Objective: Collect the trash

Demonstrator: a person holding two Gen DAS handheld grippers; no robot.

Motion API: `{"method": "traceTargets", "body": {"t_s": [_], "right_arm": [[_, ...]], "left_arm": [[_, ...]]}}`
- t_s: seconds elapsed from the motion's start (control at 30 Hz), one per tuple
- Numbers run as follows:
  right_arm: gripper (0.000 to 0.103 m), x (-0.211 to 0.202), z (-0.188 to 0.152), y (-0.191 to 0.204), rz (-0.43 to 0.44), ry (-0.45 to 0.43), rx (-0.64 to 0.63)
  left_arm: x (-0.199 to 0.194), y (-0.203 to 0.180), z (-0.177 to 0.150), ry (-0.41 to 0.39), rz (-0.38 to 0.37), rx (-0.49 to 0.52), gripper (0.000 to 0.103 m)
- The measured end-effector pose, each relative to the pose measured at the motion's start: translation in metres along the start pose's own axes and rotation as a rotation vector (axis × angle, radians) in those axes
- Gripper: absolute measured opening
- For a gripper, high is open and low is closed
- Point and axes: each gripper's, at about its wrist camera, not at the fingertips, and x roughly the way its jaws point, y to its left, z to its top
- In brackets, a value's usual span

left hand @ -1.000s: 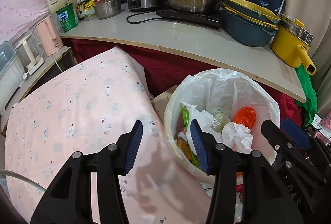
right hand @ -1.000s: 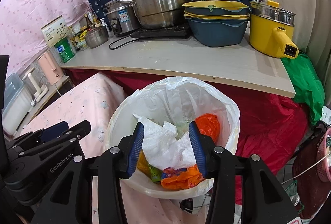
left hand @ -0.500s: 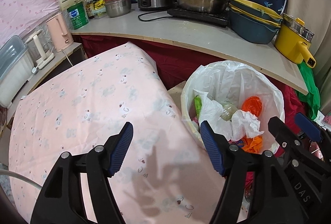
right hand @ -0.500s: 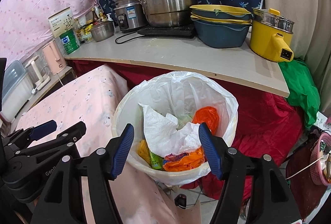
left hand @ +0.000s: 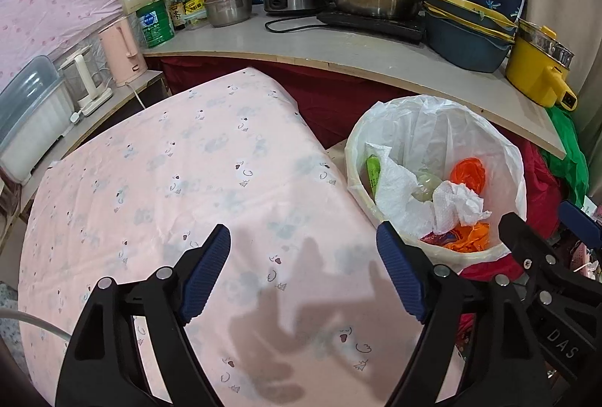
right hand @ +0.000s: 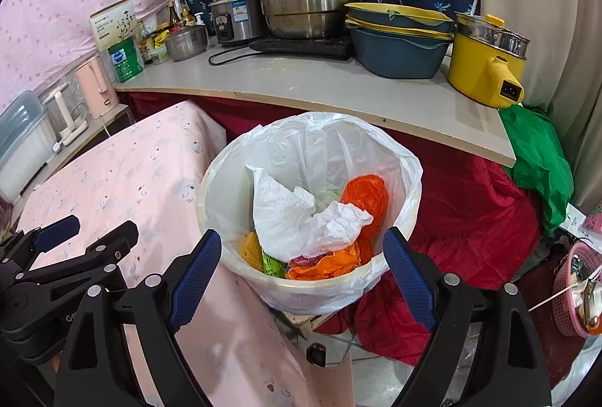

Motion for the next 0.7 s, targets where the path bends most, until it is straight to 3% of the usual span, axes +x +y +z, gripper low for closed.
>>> {"method": "traceTargets", "body": {"t_s": [0.27, 0.33, 0.7], "right_arm": [[0.087, 0.000, -0.005, 0.002, -0.006, 0.007, -0.017], [0.097, 0.000, -0.006, 0.003, -0.016, 0.003, -0.020], [0.097, 0.001, -0.012, 0.008, -0.032, 0.000, -0.033]], "left_arm": [[0.000, 0.002, -0.008, -0.003, 0.017, -0.004, 0.084], [0.001, 0.005, -0.010, -0.003, 0.029, -0.010, 0.085], [0.005, 0.012, -0.017, 0.006, 0.047, -0.025, 0.090]]}}
